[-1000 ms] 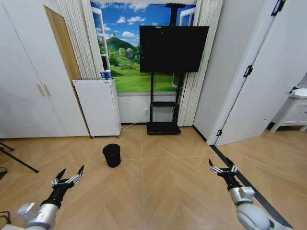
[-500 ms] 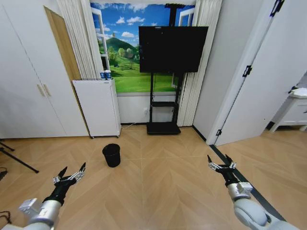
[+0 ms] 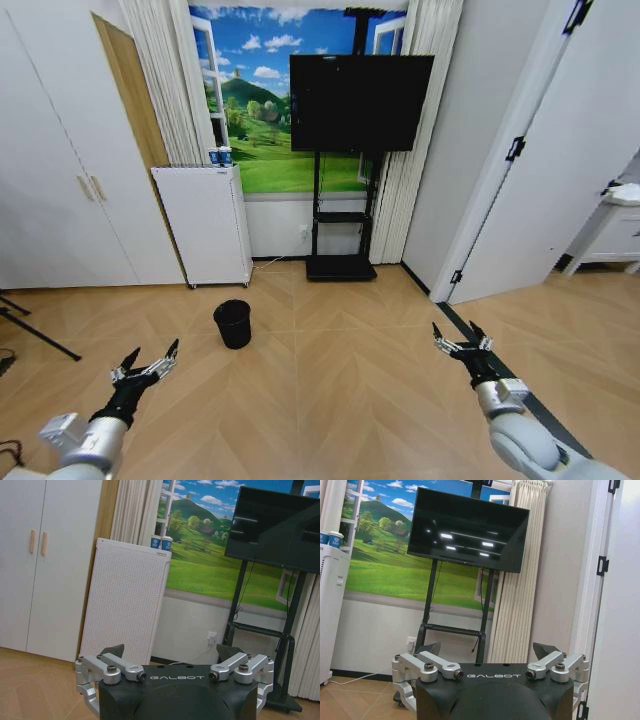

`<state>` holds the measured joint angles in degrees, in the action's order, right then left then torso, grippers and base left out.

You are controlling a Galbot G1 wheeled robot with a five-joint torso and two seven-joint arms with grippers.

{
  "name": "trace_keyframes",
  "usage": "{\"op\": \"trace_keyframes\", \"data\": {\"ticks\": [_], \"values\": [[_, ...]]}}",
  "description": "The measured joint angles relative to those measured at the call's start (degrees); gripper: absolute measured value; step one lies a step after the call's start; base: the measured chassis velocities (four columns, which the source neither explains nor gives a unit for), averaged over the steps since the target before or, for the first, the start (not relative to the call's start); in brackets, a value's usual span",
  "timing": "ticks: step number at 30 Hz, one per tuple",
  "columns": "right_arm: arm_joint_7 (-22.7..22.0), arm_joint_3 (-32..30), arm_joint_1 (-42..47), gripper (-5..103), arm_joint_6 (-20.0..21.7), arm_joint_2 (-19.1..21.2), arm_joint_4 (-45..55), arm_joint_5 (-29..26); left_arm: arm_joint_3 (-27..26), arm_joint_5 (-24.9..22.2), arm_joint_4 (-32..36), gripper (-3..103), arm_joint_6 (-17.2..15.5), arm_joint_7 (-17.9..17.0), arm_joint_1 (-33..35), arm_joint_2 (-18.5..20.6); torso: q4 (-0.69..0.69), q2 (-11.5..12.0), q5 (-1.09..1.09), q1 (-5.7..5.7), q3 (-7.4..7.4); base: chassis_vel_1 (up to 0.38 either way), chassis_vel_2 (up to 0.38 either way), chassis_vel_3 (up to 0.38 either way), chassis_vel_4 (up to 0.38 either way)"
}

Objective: Pick up the trash bin and place the garbage on the floor into it.

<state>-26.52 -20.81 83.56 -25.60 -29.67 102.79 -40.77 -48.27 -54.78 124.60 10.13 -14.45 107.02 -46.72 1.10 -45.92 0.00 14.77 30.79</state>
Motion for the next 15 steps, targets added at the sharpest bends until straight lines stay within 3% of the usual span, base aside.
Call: {"op": "trace_keyframes", "data": {"ticks": [15], "values": [[0.05, -0.02, 0.00, 100, -0.05, -0.05, -0.07, 0.02, 0.01, 0.05, -0.07, 100, 0.01, 0.06, 0.00, -0.01, 0.00, 0.00, 0.00, 0.00, 0.00, 0.000, 0.000, 0.000, 0.000]]}}
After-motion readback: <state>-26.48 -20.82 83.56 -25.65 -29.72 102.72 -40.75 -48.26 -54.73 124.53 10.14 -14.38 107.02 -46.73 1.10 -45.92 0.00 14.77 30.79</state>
